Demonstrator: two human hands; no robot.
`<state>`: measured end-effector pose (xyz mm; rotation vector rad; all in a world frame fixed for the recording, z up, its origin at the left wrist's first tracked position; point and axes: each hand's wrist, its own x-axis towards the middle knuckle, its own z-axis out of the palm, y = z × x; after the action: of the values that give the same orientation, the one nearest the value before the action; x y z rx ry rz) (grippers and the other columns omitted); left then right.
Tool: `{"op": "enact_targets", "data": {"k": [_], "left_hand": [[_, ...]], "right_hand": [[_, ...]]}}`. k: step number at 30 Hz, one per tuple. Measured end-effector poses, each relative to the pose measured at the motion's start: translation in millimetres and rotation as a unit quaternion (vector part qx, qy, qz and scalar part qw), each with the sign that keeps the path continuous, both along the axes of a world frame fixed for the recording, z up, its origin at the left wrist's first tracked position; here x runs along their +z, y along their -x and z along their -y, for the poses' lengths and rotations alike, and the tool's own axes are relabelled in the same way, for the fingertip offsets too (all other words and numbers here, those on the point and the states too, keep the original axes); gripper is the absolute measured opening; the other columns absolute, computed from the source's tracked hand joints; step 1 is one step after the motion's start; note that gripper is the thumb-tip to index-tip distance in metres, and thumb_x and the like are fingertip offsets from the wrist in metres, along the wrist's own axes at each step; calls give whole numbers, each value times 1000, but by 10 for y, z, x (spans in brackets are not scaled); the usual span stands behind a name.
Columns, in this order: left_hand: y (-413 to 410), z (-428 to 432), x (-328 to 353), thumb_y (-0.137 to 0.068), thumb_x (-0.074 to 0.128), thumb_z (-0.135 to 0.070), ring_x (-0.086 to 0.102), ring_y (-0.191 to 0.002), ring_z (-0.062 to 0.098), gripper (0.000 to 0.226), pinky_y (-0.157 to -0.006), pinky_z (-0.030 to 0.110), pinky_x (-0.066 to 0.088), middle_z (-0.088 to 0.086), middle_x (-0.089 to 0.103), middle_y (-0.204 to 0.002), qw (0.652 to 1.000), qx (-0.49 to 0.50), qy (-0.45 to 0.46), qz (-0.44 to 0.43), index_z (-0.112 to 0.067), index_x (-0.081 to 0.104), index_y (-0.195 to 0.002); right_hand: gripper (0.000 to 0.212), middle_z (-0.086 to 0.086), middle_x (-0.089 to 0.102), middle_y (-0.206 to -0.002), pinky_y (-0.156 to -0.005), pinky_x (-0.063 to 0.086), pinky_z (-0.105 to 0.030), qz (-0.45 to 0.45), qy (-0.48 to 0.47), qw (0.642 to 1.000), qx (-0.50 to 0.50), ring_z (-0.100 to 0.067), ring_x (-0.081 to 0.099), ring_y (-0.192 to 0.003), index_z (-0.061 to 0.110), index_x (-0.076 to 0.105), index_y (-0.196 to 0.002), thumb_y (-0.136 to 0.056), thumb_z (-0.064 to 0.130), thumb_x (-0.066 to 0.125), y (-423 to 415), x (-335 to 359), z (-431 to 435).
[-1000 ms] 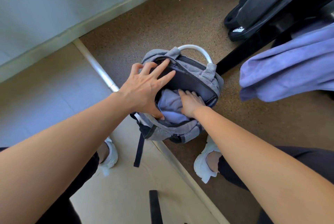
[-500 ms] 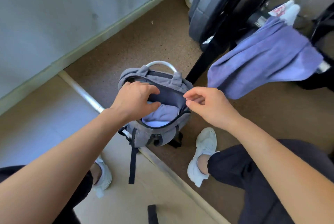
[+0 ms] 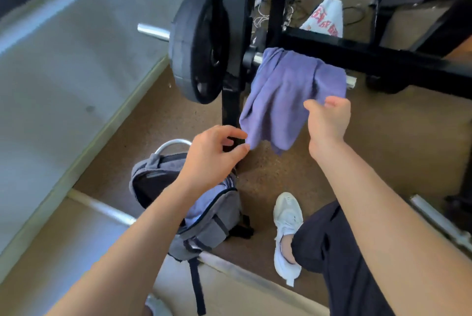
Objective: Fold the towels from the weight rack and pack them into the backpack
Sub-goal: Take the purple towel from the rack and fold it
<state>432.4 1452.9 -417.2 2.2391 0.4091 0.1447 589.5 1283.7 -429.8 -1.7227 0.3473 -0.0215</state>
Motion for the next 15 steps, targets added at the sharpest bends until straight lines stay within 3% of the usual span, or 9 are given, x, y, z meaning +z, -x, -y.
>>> {"op": "enact_targets", "data": {"k": [2, 6, 8, 10, 12, 15], "left_hand": [[-282, 103, 97, -90, 74, -27, 65, -95, 5, 24, -90, 30, 53, -20, 67, -100, 1000, 6, 7, 4, -30, 73, -114], [-754, 199, 232, -91, 73, -27, 47, -118, 6, 46, -101, 28, 41, -21, 54, -121, 998, 42, 31, 32, -24, 60, -136], [-950, 234, 269, -92, 72, -36, 40, -132, 10, 65, -107, 32, 37, -10, 46, -145, 992, 85, 92, 1, -25, 45, -149], [-1090, 252, 283, -91, 72, -41, 37, -136, 11, 75, -105, 30, 35, -7, 39, -153, 982, 97, 157, -32, -25, 36, -154], [-1203, 249, 275, -89, 74, -41, 52, -127, 10, 60, -95, 22, 42, -6, 54, -142, 975, 79, 204, -33, -21, 52, -141], [-1286, 258, 259, -94, 72, -26, 64, -92, 6, 10, -67, 7, 50, -5, 68, -102, 971, 87, 223, -11, -19, 67, -100]], "right_hand": [[40, 9, 51, -94, -79, 44, -28, -2, -27, 999, -22, -17, 55, -94, 13, 48, -109, -79, 15, 74, -114, -4, 41], [41, 9, 61, -85, -75, 47, -27, -18, -60, 997, -37, -11, 60, -82, 5, 61, -116, -82, 23, 76, -217, -15, 34], [33, 4, 65, -86, -67, 45, -27, -19, -80, 996, -32, -9, 60, -76, 6, 64, -110, -85, 25, 73, -236, -18, 32], [35, 1, 64, -89, -63, 44, -25, -24, -110, 992, -50, -8, 60, -75, 5, 60, -109, -86, 26, 74, -242, -5, 24], [35, 8, 58, -88, -61, 43, -22, -23, -145, 985, -93, -2, 57, -73, 12, 52, -107, -84, 23, 76, -253, 32, 51], [16, 6, 55, -73, -56, 38, -24, -32, -110, 991, -73, -5, 52, -62, 10, 58, -87, -86, 19, 71, -256, 50, 82]]}}
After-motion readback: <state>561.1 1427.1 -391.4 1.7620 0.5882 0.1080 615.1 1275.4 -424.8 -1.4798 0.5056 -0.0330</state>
